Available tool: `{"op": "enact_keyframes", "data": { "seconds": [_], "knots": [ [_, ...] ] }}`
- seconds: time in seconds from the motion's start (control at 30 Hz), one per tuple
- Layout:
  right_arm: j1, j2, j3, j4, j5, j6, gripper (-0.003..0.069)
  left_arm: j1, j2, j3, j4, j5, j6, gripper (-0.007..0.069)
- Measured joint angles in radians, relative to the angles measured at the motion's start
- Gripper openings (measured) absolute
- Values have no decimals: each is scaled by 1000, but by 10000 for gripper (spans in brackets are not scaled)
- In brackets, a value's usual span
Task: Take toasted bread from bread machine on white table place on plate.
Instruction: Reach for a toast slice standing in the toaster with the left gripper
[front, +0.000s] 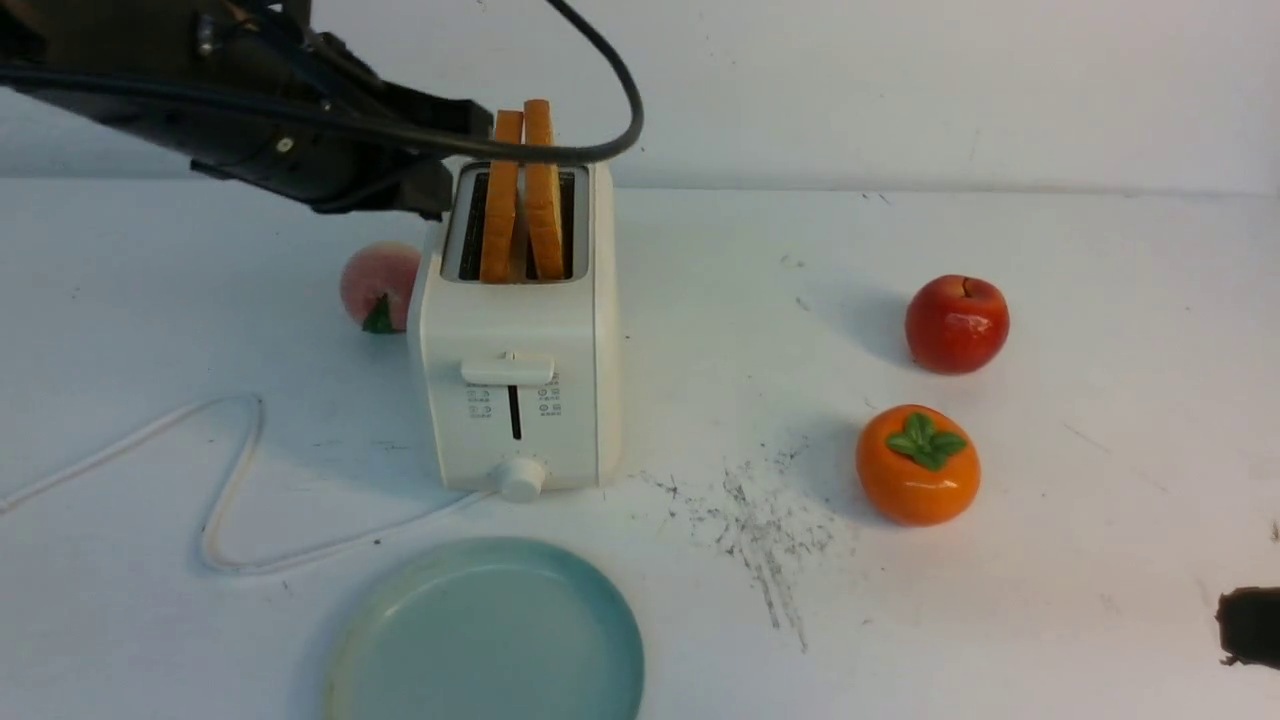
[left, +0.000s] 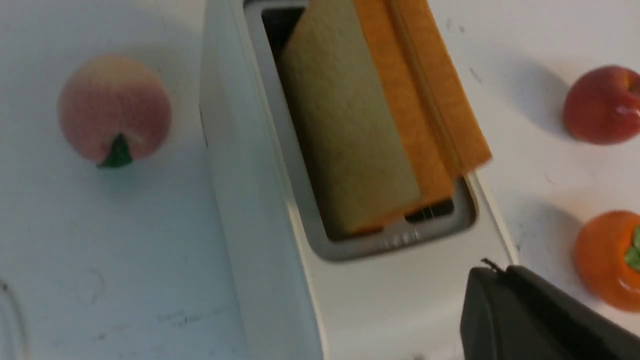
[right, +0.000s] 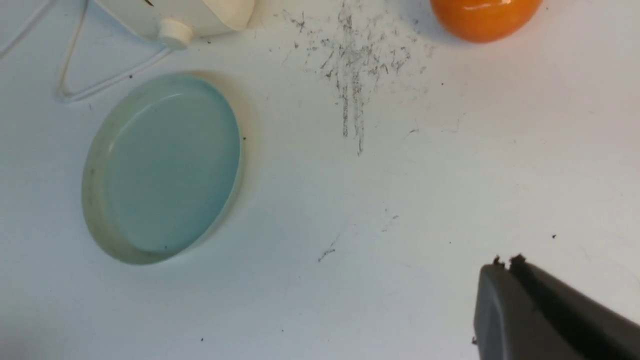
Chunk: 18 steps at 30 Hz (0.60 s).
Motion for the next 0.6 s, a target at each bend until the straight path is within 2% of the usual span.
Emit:
{"op": "enact_keyframes", "data": {
  "seconds": [0.13, 0.17, 0.2, 0.33, 0.43, 0.6],
  "knots": [
    [0, 0, 1, 7, -7, 0, 10, 0, 77, -19, 14, -127, 4, 150],
    [0, 0, 1, 9, -10, 0, 12, 0, 98, -19, 14, -157, 4, 210],
    [0, 0, 1, 9, -10, 0, 12, 0, 100, -19, 14, -165, 4, 231],
    [0, 0, 1, 13, -37, 0, 17, 0, 143, -19, 14, -195, 4, 426],
    [0, 0, 1, 13, -42, 0, 21, 0, 148, -19, 14, -195, 4, 494],
    [0, 0, 1, 15, -44, 0, 26, 0, 156, -19, 14, -203, 4, 516]
  ]
}}
